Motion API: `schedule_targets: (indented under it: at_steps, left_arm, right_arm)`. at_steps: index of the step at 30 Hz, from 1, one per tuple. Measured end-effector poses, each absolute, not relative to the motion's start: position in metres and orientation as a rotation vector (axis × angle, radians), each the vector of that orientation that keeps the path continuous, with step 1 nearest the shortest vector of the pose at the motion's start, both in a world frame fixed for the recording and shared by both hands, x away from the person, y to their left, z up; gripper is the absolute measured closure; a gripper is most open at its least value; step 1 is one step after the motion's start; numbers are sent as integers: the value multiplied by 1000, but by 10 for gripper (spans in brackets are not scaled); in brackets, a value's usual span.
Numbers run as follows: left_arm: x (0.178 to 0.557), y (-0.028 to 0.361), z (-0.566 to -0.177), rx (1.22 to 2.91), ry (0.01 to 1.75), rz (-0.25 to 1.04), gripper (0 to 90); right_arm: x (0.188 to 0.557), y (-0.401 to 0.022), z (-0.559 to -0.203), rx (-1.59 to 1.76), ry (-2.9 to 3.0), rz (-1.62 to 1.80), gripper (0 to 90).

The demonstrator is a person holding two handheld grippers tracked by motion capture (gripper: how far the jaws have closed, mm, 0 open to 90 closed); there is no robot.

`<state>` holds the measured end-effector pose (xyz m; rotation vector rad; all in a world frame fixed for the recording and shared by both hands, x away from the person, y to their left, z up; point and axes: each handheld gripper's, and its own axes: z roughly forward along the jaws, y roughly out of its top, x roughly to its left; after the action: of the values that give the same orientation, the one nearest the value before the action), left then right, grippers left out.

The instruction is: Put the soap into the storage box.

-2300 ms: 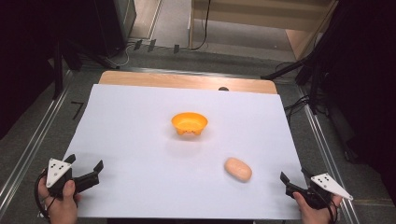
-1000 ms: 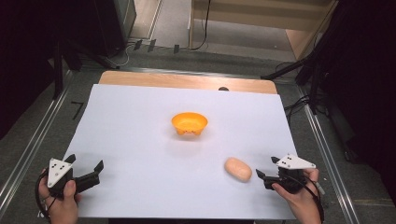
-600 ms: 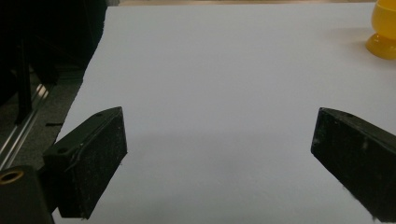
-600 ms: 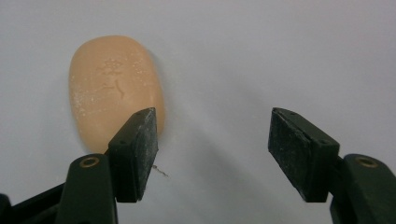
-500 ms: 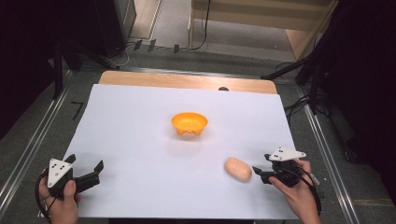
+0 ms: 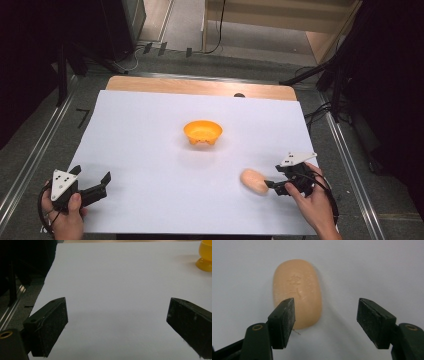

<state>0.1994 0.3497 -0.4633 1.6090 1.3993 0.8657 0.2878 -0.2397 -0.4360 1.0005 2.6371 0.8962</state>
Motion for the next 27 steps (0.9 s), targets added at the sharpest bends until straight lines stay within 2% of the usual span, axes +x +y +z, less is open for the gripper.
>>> schedule_targets:
  at_steps: [5, 11, 16, 20, 27]
  left_arm:
    - [200, 350, -463, 1611, 1400, 866, 41]
    - [199, 350, -463, 1611, 1399, 865, 40]
    - [199, 350, -463, 1610, 1398, 864, 40]
    - [200, 349, -463, 1610, 1398, 863, 40]
    - [200, 349, -463, 1610, 1398, 863, 41]
  right_arm:
    - [288, -229, -434, 919, 2720, 817, 257]
    - [292, -218, -434, 942, 2749, 797, 270]
    - [296, -206, -440, 946, 2810, 746, 228]
    - [298, -200, -446, 931, 2840, 690, 231]
    - [301, -189, -450, 892, 2875, 607, 295]
